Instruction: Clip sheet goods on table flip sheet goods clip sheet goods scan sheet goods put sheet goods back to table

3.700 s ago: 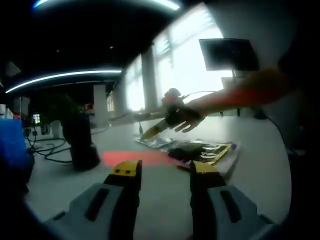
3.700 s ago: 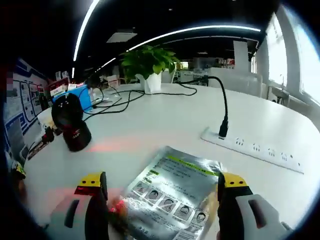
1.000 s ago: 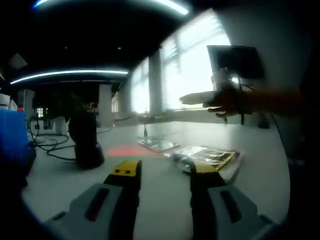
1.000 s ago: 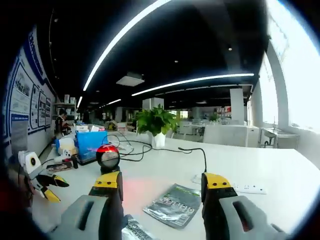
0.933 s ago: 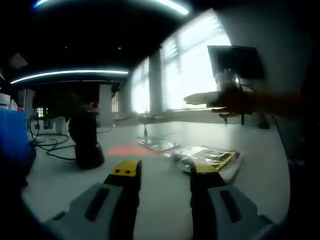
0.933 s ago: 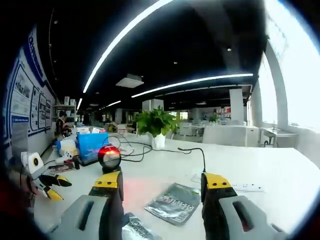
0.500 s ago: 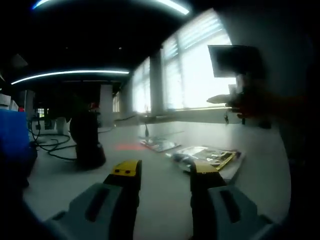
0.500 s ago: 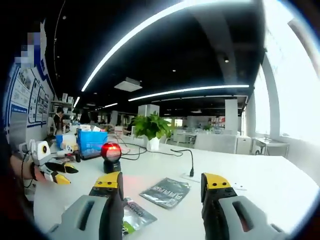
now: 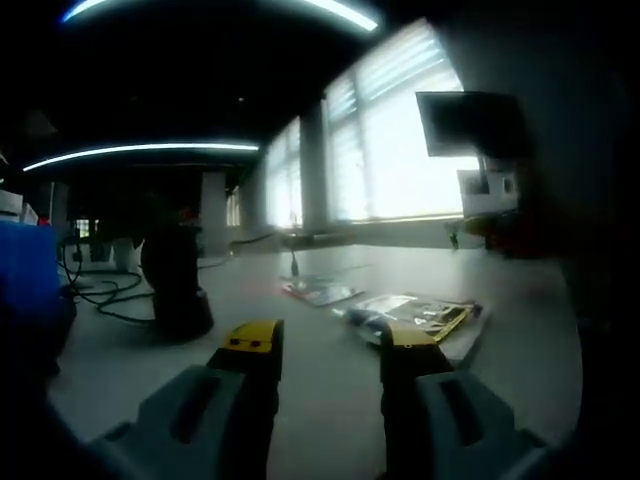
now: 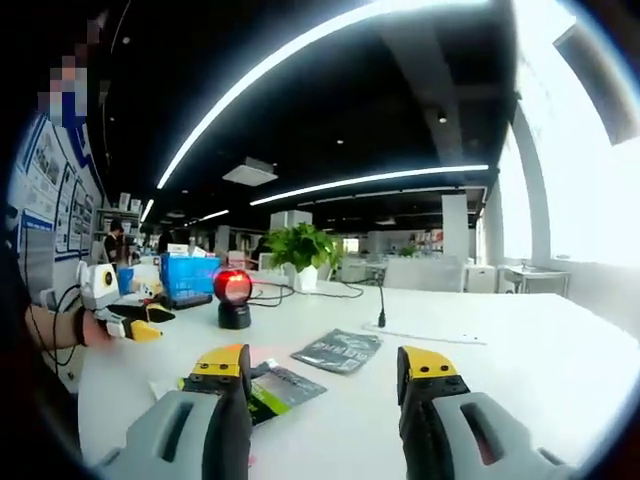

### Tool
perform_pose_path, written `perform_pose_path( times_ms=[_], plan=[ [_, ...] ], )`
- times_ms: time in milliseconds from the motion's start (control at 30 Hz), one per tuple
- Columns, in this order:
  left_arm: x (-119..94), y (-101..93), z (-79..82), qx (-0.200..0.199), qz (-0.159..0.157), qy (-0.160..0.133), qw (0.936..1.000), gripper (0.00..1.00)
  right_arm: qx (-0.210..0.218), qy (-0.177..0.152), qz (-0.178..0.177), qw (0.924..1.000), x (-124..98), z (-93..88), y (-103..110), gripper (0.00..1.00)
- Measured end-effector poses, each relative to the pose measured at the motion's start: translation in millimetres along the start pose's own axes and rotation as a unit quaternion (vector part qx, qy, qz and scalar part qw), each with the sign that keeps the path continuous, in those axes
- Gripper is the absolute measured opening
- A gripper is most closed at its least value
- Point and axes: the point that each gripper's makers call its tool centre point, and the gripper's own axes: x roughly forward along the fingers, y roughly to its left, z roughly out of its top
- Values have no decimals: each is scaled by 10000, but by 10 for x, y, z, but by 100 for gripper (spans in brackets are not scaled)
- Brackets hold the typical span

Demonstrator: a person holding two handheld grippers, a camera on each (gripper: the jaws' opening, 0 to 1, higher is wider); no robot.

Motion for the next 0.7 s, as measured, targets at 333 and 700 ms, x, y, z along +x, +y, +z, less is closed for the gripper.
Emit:
perform_pose_path(
  times_ms=[333, 700],
  plan=[
    [8, 33, -3, -52, 66, 1, 10000, 32, -141, 61, -91, 9998, -296, -148, 49, 52],
    [5, 12, 4, -88, 17, -8, 10000, 32, -57, -145, -482, 9987, -468, -251, -56, 49]
  ],
)
